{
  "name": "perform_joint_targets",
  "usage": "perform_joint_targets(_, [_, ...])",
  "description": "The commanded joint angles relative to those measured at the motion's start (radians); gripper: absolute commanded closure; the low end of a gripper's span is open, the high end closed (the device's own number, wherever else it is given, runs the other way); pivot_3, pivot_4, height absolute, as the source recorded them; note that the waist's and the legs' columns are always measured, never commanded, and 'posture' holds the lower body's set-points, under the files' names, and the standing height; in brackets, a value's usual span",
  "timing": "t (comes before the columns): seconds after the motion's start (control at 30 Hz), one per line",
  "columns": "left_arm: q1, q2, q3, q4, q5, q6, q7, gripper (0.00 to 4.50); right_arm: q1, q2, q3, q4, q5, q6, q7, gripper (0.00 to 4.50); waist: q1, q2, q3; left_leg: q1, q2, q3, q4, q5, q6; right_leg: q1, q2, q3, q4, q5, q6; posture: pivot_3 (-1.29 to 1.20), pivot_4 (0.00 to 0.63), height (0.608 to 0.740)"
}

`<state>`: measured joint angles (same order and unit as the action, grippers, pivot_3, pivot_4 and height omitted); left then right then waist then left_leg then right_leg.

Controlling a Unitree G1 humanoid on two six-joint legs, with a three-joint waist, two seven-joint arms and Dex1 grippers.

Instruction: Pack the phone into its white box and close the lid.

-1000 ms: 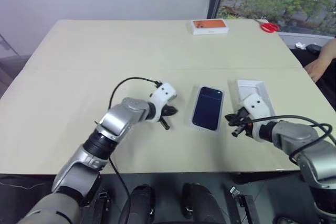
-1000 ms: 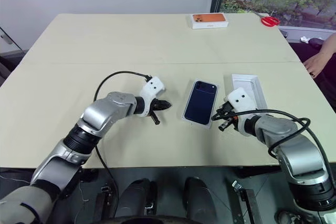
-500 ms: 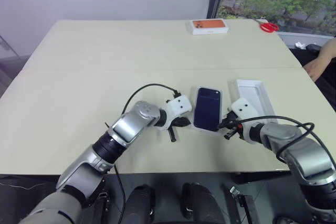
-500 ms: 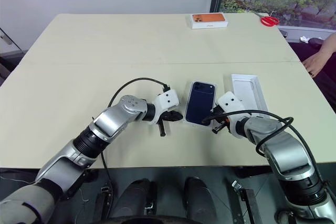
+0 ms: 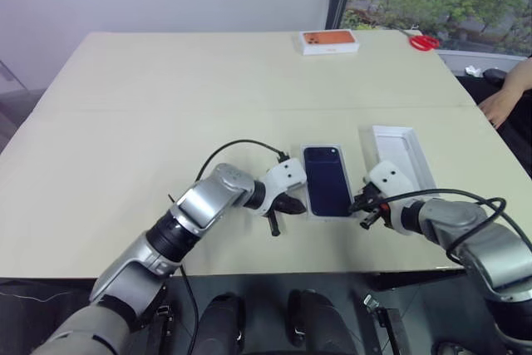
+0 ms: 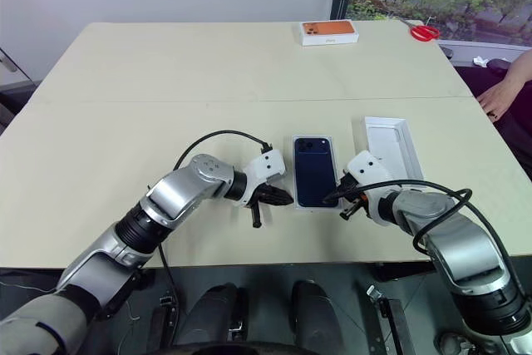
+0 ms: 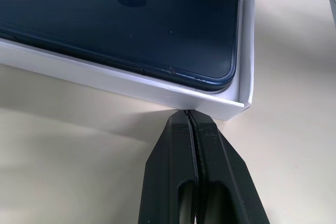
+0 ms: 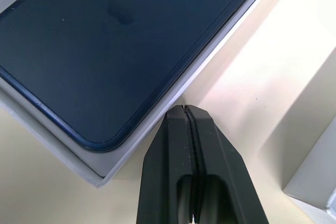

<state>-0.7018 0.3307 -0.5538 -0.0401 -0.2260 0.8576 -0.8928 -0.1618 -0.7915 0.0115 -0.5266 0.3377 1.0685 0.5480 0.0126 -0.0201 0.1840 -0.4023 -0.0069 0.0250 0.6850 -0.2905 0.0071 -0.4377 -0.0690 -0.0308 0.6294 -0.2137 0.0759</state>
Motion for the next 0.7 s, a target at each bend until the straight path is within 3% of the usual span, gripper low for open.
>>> perform_joint_targets(0.03, [-0.002, -0.014, 0.016, -0.043, -0.019, 0.006, -0.011, 4.45, -0.003, -0.012, -0.024, -0.052, 0.019, -0.006, 0.018, 4.5, 0.0, 0.0, 0.0, 0.0, 0.0, 0.0, 0.0, 0.0, 0.0, 0.0, 0.0, 0.0, 0.0, 0.0, 0.0, 0.0, 0.15, 0.74])
perform_joint_targets(0.2, [0.002, 0.017, 0.053, -0.053, -0.034, 0.03, -0.016, 4.45, -0.005, -0.052, -0.061, -0.055, 0.02, -0.014, 0.041, 4.5, 0.0, 0.0, 0.0, 0.0, 0.0, 0.0, 0.0, 0.0, 0.0, 0.0, 0.0, 0.0, 0.0, 0.0, 0.0, 0.0, 0.15, 0.74])
perform_joint_targets(0.3, [0.023, 0.073, 0.116, -0.091, -0.064, 0.033, -0.034, 4.5, -0.004, -0.091, -0.138, -0.062, 0.046, -0.004, 0.073, 3.69, -0.001, 0.0, 0.0, 0.0, 0.001, 0.0, 0.0, 0.0, 0.0, 0.0, 0.001, 0.0, 0.0, 0.0, 0.0, 0.0, 0.15, 0.74])
perform_joint_targets(0.47, [0.079, 0.159, 0.253, -0.174, -0.145, -0.036, -0.095, 4.5, -0.107, -0.083, -0.243, -0.031, 0.081, 0.113, 0.028, 1.24, -0.002, 0.0, 0.0, 0.001, 0.003, 0.0, 0.0, 0.0, 0.0, 0.0, 0.003, 0.0, 0.0, 0.0, 0.0, 0.0, 0.15, 0.74])
perform_joint_targets(0.57, [0.114, 0.222, 0.261, -0.166, -0.107, -0.167, -0.138, 4.5, -0.239, -0.028, -0.238, 0.075, 0.071, 0.271, -0.048, 1.24, -0.003, 0.0, 0.0, 0.001, 0.003, 0.0, 0.0, 0.0, 0.0, 0.0, 0.003, 0.001, 0.0, 0.0, -0.001, 0.0, 0.15, 0.74])
perform_joint_targets(0.7, [0.151, 0.22, 0.294, -0.1, -0.082, -0.384, -0.157, 4.5, -0.387, 0.08, -0.21, 0.267, 0.015, 0.406, -0.161, 1.24, 0.001, 0.0, 0.0, 0.002, 0.003, 0.001, 0.0, 0.0, 0.0, 0.0, 0.003, 0.001, 0.0, 0.0, -0.001, 0.0, 0.15, 0.74])
